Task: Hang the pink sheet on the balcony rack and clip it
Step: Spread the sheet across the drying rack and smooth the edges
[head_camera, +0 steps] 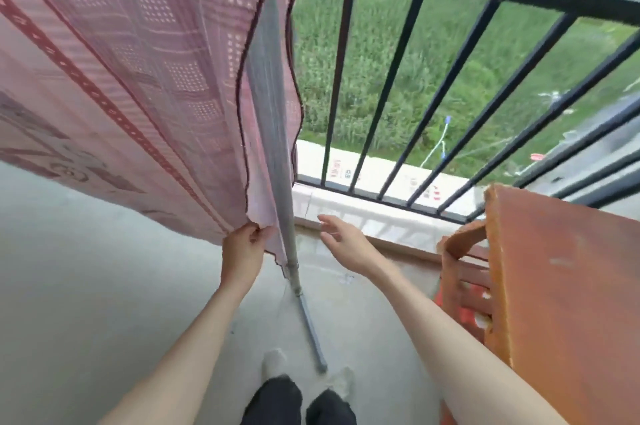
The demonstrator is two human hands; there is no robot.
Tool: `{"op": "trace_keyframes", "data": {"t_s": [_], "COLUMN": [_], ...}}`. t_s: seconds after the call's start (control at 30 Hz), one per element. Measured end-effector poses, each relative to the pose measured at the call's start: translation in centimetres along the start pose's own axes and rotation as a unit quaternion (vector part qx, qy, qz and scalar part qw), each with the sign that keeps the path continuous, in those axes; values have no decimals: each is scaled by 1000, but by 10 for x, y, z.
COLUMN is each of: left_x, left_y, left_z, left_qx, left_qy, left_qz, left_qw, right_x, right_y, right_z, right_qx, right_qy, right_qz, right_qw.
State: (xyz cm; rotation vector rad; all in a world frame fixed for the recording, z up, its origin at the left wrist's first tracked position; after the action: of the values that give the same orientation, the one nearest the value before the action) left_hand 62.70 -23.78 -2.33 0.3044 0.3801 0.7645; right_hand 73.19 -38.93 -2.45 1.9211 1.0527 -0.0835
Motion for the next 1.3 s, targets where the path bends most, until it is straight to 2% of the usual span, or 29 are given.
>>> {"op": "trace_keyframes", "data": {"t_s": [0.37, 0.6, 0.7, 0.83, 1.07, 1.3], "left_x": [-31, -41, -49, -58, -72, -61], "left_y": [19, 3, -10, -23, -32, -71], "left_z": [-28, -34, -34, -40, -40, -32], "left_qx": [24, 58, 56, 81, 79, 70], "left_qy": [36, 57, 80, 118, 127, 136], "left_qz": [133, 224, 255, 269, 306, 261], "left_qw": [990, 971, 962, 953, 940, 953], "right_x": [80, 114, 120, 109, 78, 41], "right_y": [-11, -32, -17, 0, 17, 30], "right_z": [-27, -27, -16, 19, 36, 41], "right_qx": [-10, -101, -88, -32, -27, -63], "right_qy": [107, 185, 171, 152, 175, 240], "right_qz": [-27, -69, -46, -32, -4, 13], "right_qw": [994, 975, 980, 987, 984, 969]}}
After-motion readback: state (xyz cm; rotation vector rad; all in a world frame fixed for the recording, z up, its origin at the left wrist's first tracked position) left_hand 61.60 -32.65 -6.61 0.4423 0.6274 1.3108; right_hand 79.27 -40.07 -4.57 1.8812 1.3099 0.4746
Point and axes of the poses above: each hand's wrist, its own x-axis towards the middle knuckle, its own y-axis out of the back of the hand, z = x × y, the point moved 5 cm from there along x, towards the middle knuckle, and after that the axes turned 13 degrees about -x, right-handed, at the moved point
